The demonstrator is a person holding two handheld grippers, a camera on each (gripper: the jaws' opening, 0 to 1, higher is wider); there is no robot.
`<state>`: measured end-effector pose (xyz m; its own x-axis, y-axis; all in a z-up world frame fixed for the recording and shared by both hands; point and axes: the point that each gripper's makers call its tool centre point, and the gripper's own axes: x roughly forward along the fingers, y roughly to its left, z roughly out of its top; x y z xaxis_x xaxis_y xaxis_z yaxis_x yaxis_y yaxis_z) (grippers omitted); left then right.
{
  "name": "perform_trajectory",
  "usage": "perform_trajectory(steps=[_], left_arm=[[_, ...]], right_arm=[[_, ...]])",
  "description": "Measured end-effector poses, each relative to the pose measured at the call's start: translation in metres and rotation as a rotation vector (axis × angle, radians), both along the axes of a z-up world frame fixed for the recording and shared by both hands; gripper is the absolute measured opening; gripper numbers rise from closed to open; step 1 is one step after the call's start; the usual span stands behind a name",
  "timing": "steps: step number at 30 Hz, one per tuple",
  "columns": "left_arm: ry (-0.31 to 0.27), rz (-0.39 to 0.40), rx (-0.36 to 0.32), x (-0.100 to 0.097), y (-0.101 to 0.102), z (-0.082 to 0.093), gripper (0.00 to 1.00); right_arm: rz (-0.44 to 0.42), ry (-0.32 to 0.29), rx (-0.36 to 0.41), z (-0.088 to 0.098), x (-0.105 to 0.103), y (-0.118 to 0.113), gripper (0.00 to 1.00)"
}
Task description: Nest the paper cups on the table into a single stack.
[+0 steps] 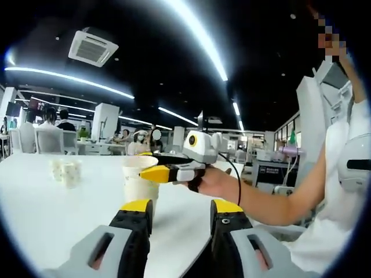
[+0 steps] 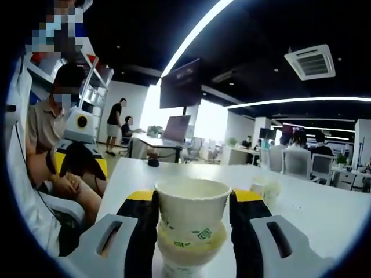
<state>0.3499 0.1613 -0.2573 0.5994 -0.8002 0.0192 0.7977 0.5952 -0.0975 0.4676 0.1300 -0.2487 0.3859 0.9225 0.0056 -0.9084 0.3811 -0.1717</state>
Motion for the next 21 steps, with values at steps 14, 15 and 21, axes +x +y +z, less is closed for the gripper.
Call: perform_trajectory(steps=[14, 15, 21], left_arm=[[0.001, 0.023, 0.026, 0.003, -0.001, -0.004, 0.41], [0.0, 0.024, 0.023, 0.003, -0.001, -0.003, 0.41], [-0.003, 0.036, 0.014, 0.004, 0.001, -0.001, 0.41]], right_arm=[[-0.033, -0.033, 0.078, 0.024, -0.015, -0.007, 0.69], [-0.035, -0.038, 0.085, 0.027, -0.018, -0.007, 0.69], [-0.06, -0.062, 0.131, 0.041, -0.032, -0.014, 0.69]])
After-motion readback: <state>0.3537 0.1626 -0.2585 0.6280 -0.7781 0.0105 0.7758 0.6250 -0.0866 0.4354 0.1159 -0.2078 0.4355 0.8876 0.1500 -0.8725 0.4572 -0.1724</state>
